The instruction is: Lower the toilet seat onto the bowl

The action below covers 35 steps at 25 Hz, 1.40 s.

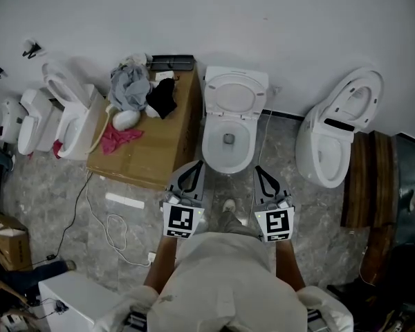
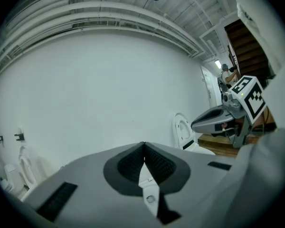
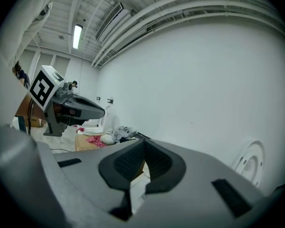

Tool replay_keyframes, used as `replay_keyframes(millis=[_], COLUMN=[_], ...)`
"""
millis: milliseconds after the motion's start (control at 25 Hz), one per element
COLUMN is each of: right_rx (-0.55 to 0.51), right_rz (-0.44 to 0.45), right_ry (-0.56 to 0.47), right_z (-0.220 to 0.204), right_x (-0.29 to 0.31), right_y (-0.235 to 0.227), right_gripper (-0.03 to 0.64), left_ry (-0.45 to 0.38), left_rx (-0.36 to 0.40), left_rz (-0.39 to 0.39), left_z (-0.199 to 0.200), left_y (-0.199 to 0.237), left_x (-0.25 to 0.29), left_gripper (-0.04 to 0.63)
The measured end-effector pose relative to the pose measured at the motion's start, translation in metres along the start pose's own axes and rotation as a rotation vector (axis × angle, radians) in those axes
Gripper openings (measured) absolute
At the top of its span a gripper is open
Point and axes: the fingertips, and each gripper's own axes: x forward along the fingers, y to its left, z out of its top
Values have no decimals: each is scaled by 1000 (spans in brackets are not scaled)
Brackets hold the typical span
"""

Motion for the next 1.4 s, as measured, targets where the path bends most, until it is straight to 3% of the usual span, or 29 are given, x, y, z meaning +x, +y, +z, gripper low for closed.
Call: replay_keyframes(millis=[400,800,1400], right_rx=[12,27,21], right_rz=[49,79,33], right_ry=[0,7,40], right_z=[-5,-16,-24], right_x=[43,72,136], right_y=[-59,-82,-115], right_gripper=[6,6,6], left_ry=[31,55,55], left_rx=[2,-2,-4], left_rz=[54,81,16], left_z=[13,8,-3], left_y=[5,10,41], left_x=[61,92,165], left_gripper=[12,12,12])
